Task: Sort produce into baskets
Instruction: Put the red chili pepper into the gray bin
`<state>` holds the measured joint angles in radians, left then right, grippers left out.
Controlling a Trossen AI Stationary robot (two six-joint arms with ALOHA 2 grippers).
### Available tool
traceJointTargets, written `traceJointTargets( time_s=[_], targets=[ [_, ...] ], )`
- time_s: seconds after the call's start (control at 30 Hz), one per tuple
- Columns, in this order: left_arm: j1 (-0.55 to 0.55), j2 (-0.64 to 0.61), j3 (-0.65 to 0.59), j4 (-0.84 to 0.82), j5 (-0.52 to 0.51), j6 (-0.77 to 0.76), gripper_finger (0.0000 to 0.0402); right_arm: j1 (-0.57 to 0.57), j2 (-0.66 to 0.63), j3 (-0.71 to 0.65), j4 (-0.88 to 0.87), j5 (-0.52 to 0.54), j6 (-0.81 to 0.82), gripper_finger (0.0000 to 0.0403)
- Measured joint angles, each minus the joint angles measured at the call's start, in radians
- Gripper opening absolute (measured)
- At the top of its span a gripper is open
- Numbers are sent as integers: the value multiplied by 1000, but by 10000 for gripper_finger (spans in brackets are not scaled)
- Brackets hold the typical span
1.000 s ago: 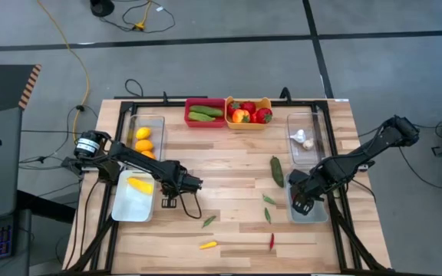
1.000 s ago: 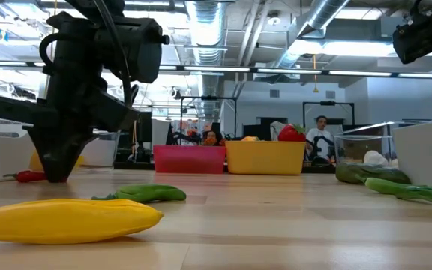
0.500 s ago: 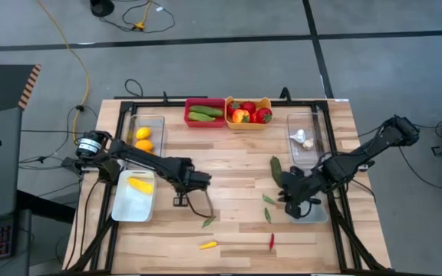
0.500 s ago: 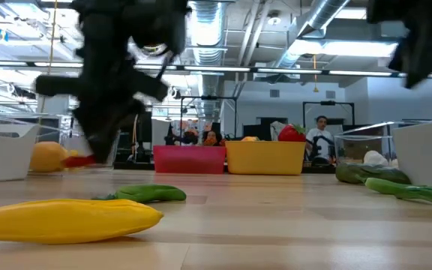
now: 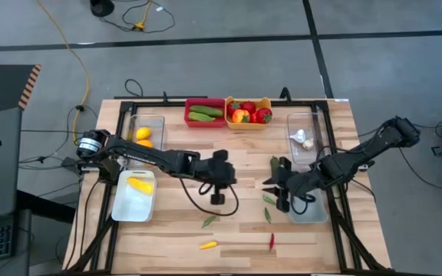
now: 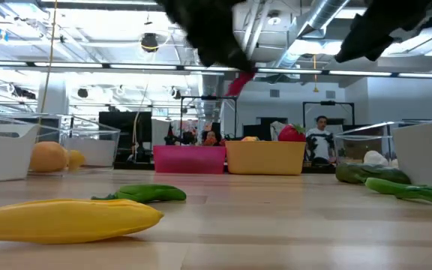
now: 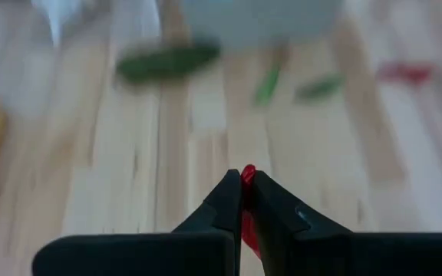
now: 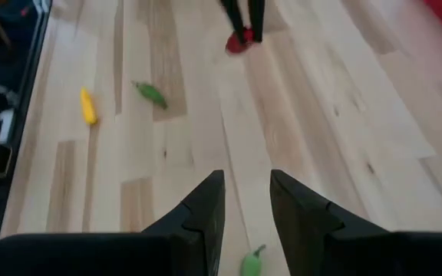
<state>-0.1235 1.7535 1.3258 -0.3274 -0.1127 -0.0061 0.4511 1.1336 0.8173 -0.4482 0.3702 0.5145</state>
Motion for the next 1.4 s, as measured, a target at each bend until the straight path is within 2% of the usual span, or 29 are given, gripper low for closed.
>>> traceJointTargets(
  time_s=[0.17,0.27,0.43,0.67,0.97,1.23,1.4],
  targets=[
    [0,0,2,243,0,49,9,-30,0,0,38,0,-3,134],
    [0,0,2,335,0,71,9,-45,0,0,59,0,-6,134],
    [0,0,2,447,0,102,9,-69,0,0,150,0,-106,134],
    [0,0,2,523,0,120,9,-95,0,0,288,-1,-229,134],
    [0,0,2,563,-3,147,9,-133,0,0,335,-6,-236,131],
    [0,0,2,563,-8,153,13,-133,0,0,334,-6,-236,81],
    [0,0,2,563,-7,163,32,-133,0,0,333,-6,-236,63]
  ],
)
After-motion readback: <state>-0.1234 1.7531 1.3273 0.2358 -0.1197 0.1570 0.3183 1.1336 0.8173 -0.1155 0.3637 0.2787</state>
